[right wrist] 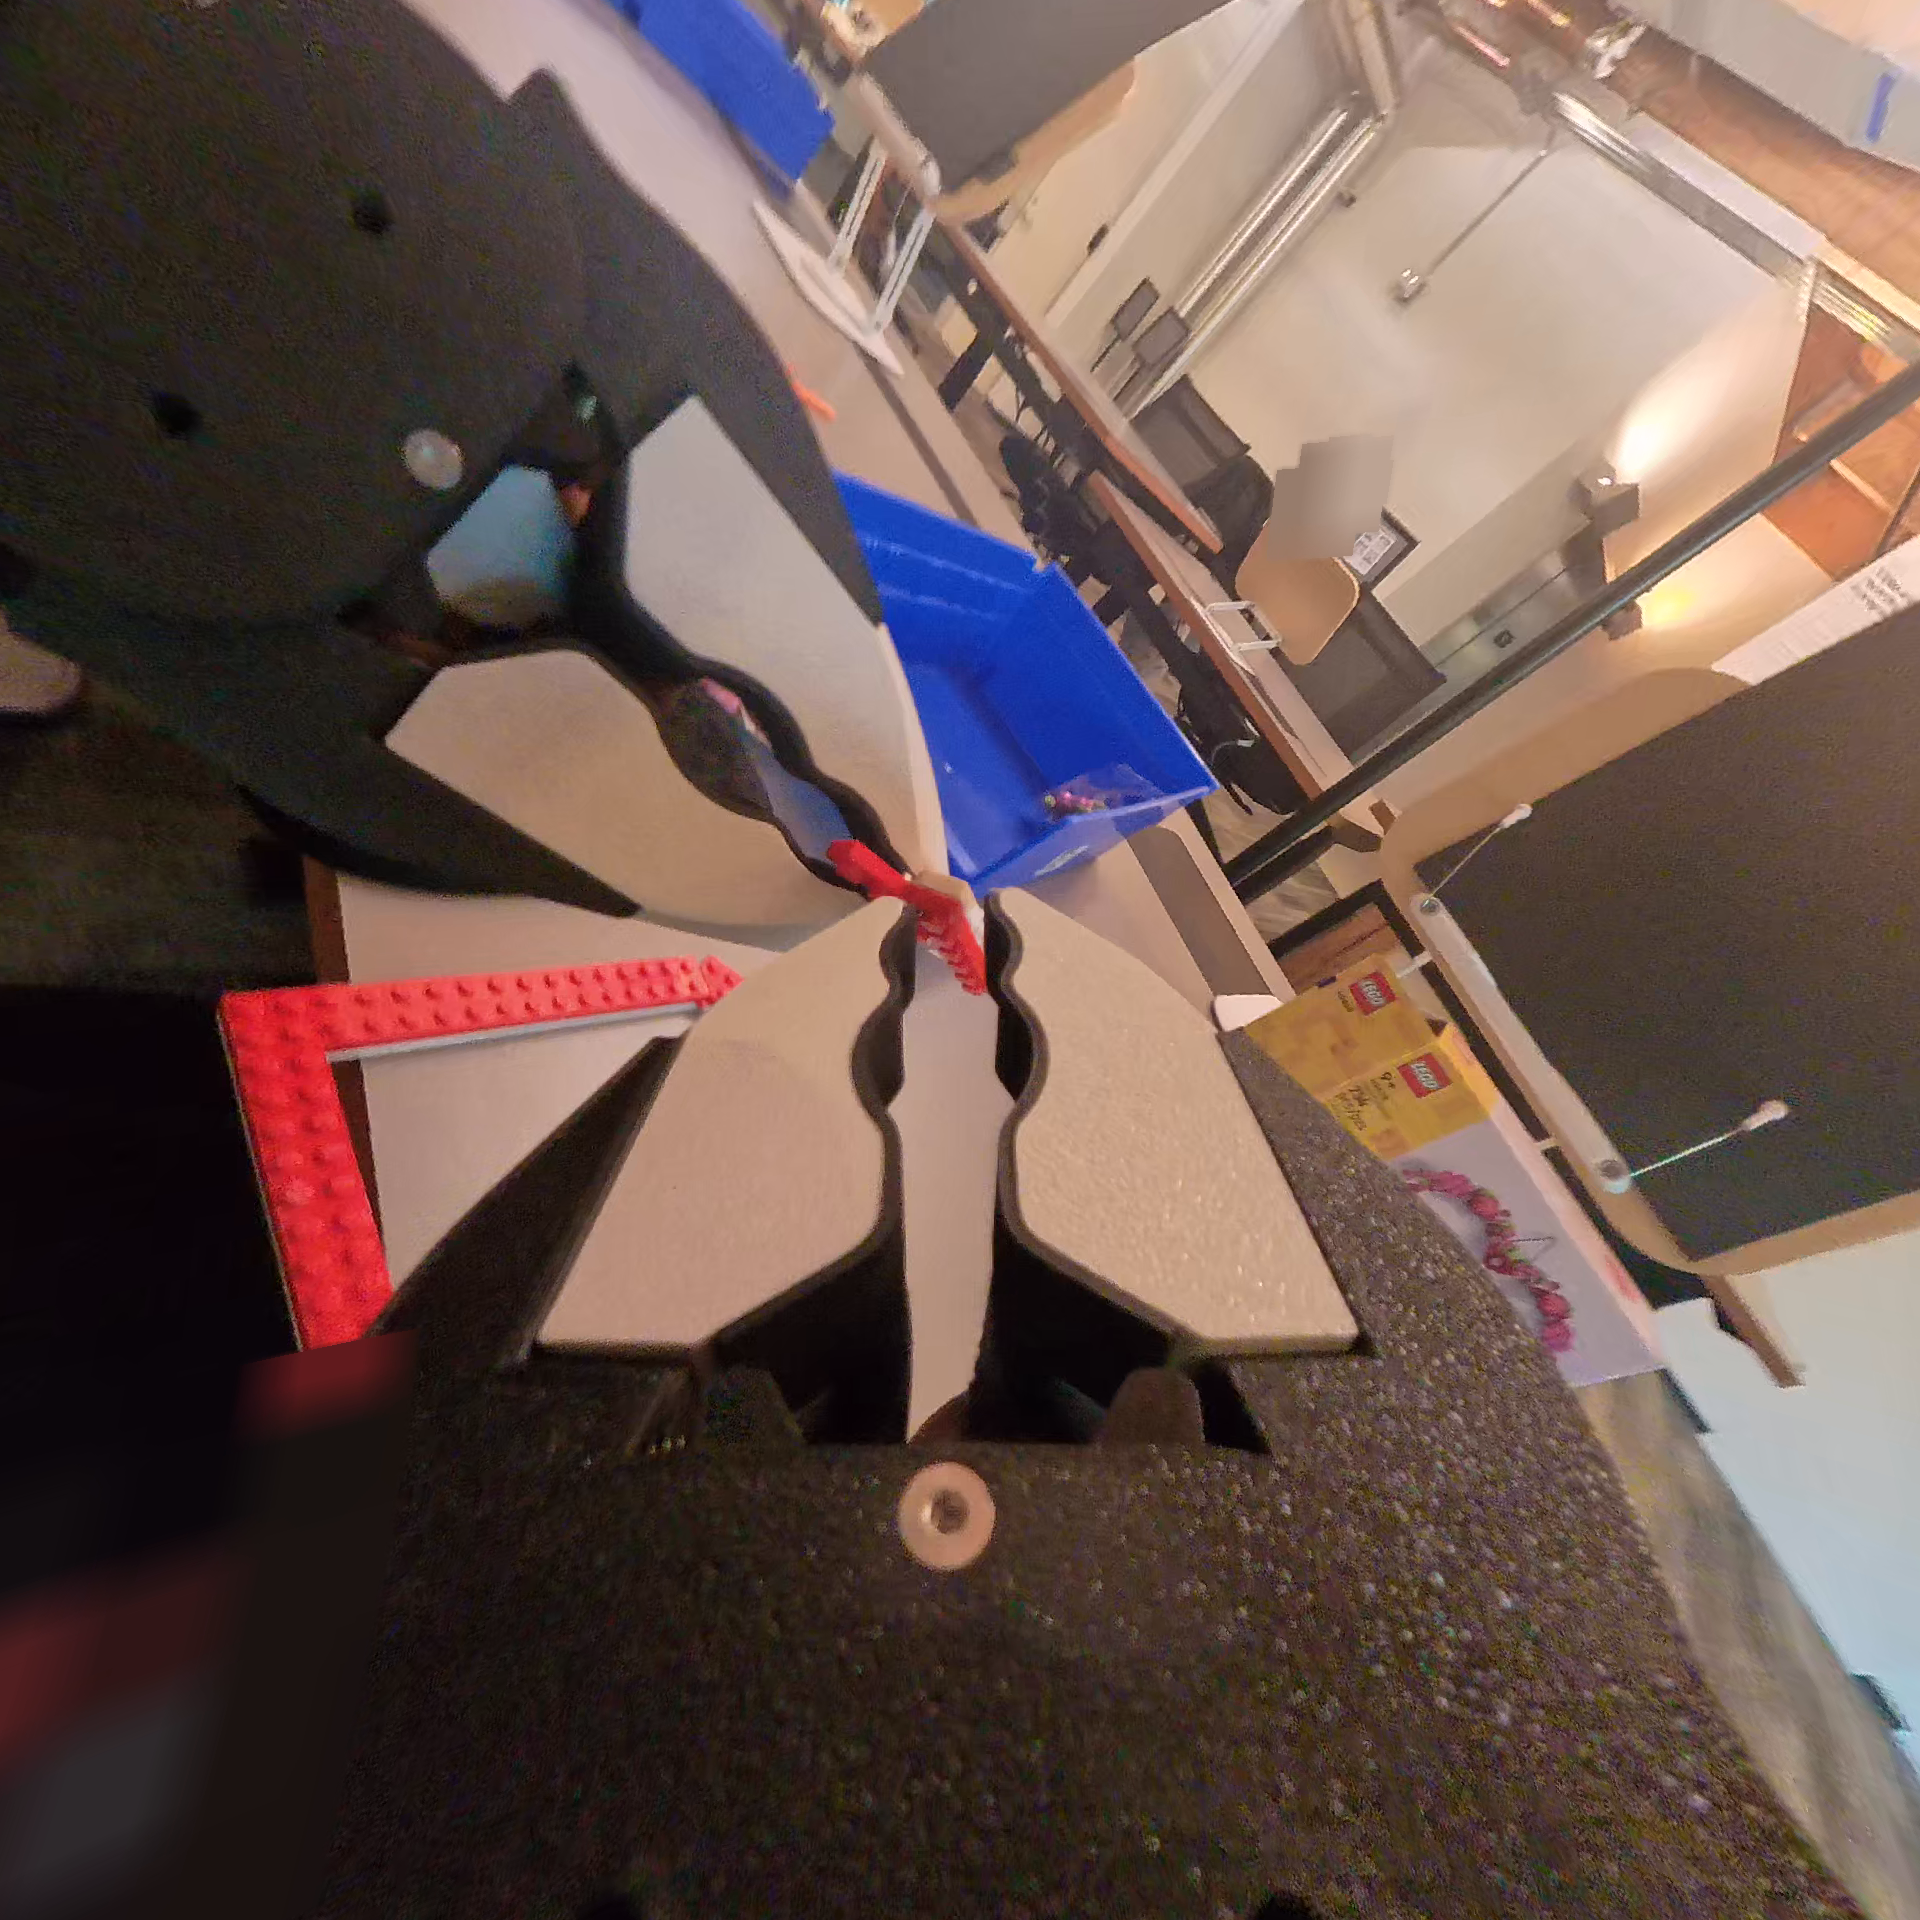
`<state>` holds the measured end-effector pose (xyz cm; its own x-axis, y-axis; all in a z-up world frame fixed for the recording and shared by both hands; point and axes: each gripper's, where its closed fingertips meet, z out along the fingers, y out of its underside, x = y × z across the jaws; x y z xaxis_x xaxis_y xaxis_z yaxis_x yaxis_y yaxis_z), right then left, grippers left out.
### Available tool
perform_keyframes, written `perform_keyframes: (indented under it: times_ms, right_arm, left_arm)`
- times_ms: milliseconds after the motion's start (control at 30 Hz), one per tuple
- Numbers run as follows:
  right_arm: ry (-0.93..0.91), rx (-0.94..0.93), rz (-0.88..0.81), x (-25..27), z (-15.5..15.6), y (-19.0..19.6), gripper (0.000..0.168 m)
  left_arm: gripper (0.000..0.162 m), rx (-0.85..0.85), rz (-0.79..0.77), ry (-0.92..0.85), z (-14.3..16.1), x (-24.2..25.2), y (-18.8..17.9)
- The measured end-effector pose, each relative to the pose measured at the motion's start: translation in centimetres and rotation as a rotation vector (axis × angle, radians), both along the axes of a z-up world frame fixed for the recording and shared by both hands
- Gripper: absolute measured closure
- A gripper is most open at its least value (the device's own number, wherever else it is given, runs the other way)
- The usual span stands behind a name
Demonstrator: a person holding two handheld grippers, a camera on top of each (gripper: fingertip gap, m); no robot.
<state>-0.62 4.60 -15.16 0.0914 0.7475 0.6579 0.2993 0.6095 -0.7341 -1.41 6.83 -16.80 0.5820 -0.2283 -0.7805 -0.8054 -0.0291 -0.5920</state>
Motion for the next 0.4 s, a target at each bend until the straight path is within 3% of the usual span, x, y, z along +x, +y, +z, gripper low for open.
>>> perform_keyframes:
  times_ms: [133, 300, 400]
  right_arm:
    - [-0.069, 0.1, 0.005, -0.01, -0.82, -0.24, 0.159]
    - [-0.008, 0.392, -0.052, -0.08, -0.44, -0.28, 0.161]
    - [-0.064, 0.463, -0.067, -0.29, -0.75, 0.12, 0.162]
  left_arm:
    - [0.156, -0.052, -0.034, 0.032, -0.7, 0.31, 0.01]
    - [0.156, -0.193, -0.122, -0.388, -0.61, 0.75, 0.03]
    - [0.156, -0.277, -0.15, -0.567, -1.2, 0.86, 0.35]
